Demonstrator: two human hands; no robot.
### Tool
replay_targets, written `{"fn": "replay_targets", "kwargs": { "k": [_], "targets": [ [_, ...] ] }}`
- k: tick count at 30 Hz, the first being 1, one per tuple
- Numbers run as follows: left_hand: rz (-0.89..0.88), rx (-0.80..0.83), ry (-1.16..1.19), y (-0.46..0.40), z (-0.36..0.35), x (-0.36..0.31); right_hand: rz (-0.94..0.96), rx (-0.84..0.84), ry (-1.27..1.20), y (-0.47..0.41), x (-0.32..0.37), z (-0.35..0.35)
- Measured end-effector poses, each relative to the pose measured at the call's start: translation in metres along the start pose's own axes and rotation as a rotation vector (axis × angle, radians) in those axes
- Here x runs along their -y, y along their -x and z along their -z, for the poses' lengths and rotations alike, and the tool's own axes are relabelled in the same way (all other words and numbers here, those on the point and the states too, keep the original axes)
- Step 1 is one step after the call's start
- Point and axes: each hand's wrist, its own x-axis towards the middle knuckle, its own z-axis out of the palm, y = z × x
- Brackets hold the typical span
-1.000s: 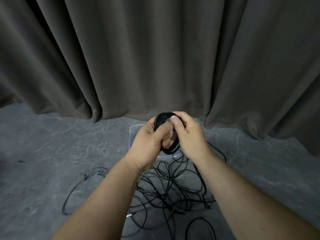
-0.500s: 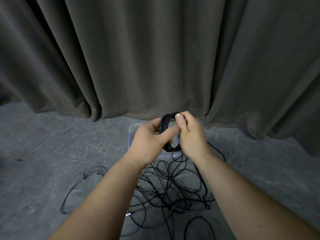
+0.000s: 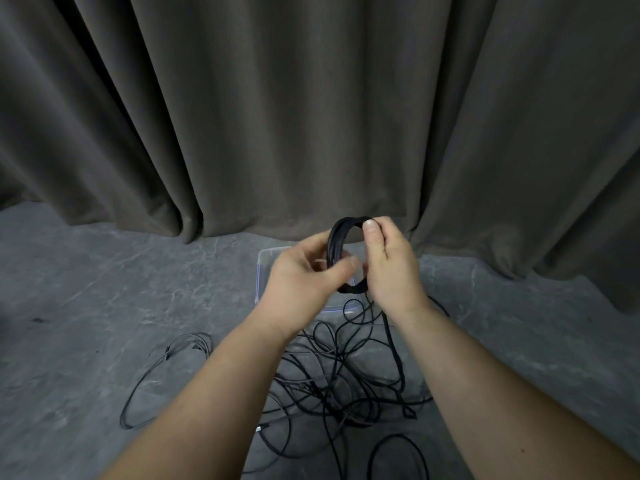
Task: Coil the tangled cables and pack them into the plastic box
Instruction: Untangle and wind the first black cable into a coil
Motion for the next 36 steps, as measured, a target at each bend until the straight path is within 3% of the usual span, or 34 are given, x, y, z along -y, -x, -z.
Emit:
{"fn": "replay_targets", "kwargs": {
  "k": [5,25,30,36],
  "targets": [
    [-0.021,-0.025,-0.128,-0.0009,0.0003,0.0025,-0.015,-0.003,0.009,0.0004,-0.0056,0.0014],
    [0.075,-0.058,0.386,-0.0014,-0.0056,-0.0005,0.017,-0.029,0.024,0.0006,-0.002,0.0002],
    [-0.002,-0.034,-0.004,-0.0027,-0.0005,0.0004,0.021,-0.047,0.035,0.001,-0.0046,0.001],
    [0.059,-0.123,0.082,-0.0027,-0.0041,0.0052,0.038,-0.04,0.049,0.0044,-0.0069,-0.0002]
  ]
}}
